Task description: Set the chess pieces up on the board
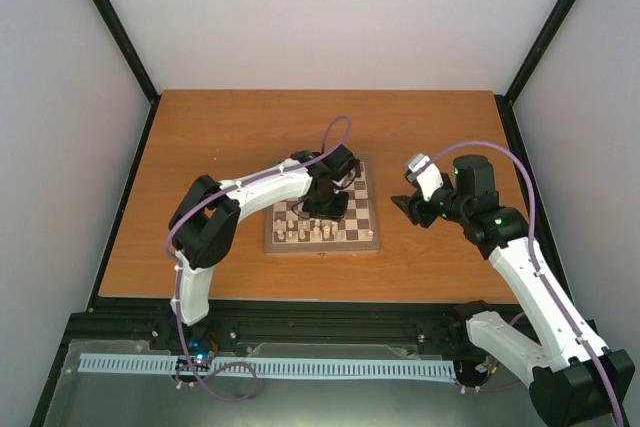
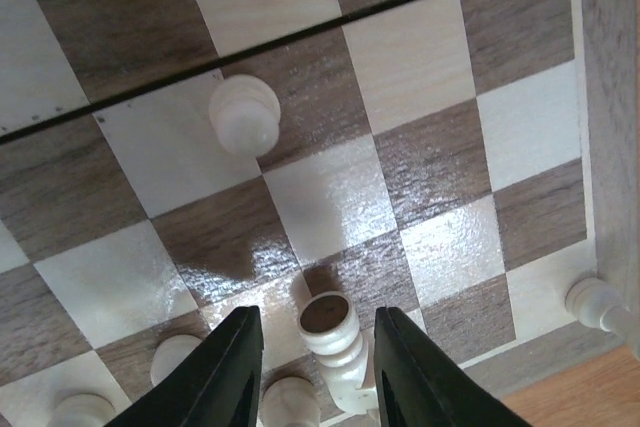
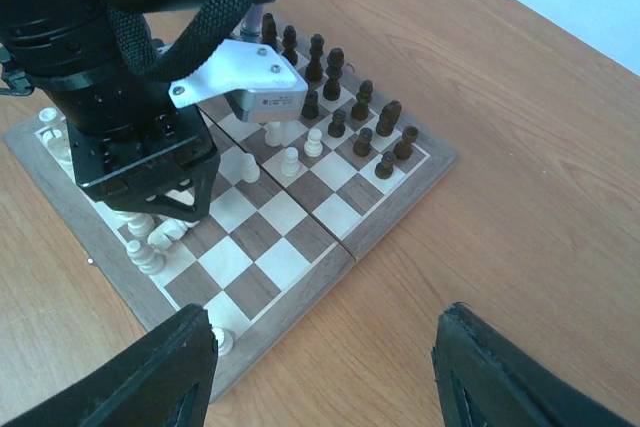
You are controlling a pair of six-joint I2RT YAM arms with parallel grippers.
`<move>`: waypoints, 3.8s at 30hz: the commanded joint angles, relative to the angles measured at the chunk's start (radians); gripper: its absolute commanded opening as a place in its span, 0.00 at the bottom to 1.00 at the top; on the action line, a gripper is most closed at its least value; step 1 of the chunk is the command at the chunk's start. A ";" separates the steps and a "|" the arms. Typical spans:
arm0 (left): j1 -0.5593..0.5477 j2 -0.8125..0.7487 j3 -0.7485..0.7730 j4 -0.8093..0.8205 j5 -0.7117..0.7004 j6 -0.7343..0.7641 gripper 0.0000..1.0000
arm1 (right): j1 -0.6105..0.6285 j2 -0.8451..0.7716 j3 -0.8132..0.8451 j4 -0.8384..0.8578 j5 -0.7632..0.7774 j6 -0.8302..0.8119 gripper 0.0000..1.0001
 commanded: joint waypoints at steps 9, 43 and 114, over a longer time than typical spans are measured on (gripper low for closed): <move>-0.050 0.071 0.096 -0.091 -0.012 -0.019 0.31 | -0.009 -0.010 -0.012 0.004 -0.040 -0.010 0.61; -0.031 -0.084 0.176 0.122 -0.042 -0.046 0.07 | -0.028 -0.009 0.040 0.055 0.006 0.102 0.67; 0.126 -0.489 0.045 0.225 -0.111 -0.282 0.96 | 0.195 0.436 0.382 0.237 -0.161 0.203 0.03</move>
